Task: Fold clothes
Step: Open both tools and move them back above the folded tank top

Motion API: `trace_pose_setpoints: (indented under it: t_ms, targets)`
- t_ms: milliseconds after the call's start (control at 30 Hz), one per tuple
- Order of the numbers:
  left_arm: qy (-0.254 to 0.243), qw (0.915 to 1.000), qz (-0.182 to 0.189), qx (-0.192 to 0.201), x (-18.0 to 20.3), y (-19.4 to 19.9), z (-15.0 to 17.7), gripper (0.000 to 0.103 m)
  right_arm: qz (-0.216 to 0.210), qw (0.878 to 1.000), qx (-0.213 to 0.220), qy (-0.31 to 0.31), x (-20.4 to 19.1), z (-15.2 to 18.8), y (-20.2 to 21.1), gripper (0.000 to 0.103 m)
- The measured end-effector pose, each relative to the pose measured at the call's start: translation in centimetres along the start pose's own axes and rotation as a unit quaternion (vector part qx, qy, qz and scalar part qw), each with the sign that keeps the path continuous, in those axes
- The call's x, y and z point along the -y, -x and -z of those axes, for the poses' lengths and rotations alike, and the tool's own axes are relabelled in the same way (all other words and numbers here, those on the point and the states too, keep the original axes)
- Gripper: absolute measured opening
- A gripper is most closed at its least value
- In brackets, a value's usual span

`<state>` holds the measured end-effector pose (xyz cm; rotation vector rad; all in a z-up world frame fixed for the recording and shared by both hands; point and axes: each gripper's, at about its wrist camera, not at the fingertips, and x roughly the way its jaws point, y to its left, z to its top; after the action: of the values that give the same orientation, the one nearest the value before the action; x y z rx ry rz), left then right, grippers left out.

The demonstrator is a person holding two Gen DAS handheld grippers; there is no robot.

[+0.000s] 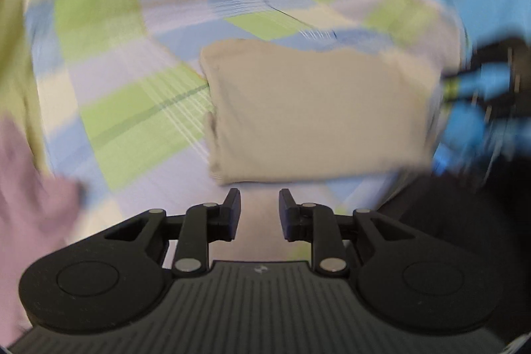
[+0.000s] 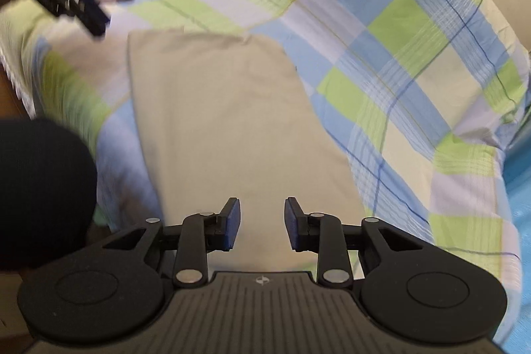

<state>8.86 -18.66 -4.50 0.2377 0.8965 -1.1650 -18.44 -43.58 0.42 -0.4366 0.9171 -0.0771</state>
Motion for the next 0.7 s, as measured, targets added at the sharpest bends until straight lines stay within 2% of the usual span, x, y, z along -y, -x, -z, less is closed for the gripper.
trace_pose_setpoints:
  t_ms: [100, 233, 300, 367, 467, 533, 700]
  targets:
    - [0.115, 0.993, 0.026, 0.002, -0.6, -1.6, 0.5, 0.021, -0.046, 0.999, 0.001, -0.006, 1.6, -2.5, -1.7, 0.032]
    - [0.227, 0.973, 0.039, 0.006, -1.8, -3.4, 0.9, 0.025, -0.114, 0.993, -0.023, -0.008, 4.6, -6.2, -4.7, 0.035]
    - [0.256, 0.966, 0.033, 0.006, -2.1, -4.2, 1.1, 0.026, -0.139, 0.989, -0.045, -0.011, 6.9, -8.2, -6.6, 0.038]
    - [0.282, 0.9585, 0.034, 0.017, -2.3, -4.3, 1.2, 0.027, -0.147, 0.987, -0.059, 0.01, 8.8, -10.3, -8.4, 0.038]
    - [0.335, 0.9413, 0.032, 0.031, -2.9, -4.4, 1.1, 0.027, -0.174, 0.982, -0.062, 0.045, 11.0, -13.7, -11.5, 0.043]
    - [0.355, 0.9339, 0.027, 0.037, -3.0, -4.7, 1.0, 0.028, -0.202, 0.975, -0.07, 0.057, 12.1, -15.6, -14.1, 0.047]
    - [0.397, 0.916, 0.016, 0.053, -2.9, -5.1, 1.2, 0.028, -0.256, 0.958, -0.103, 0.082, 13.1, -19.4, -20.5, 0.047]
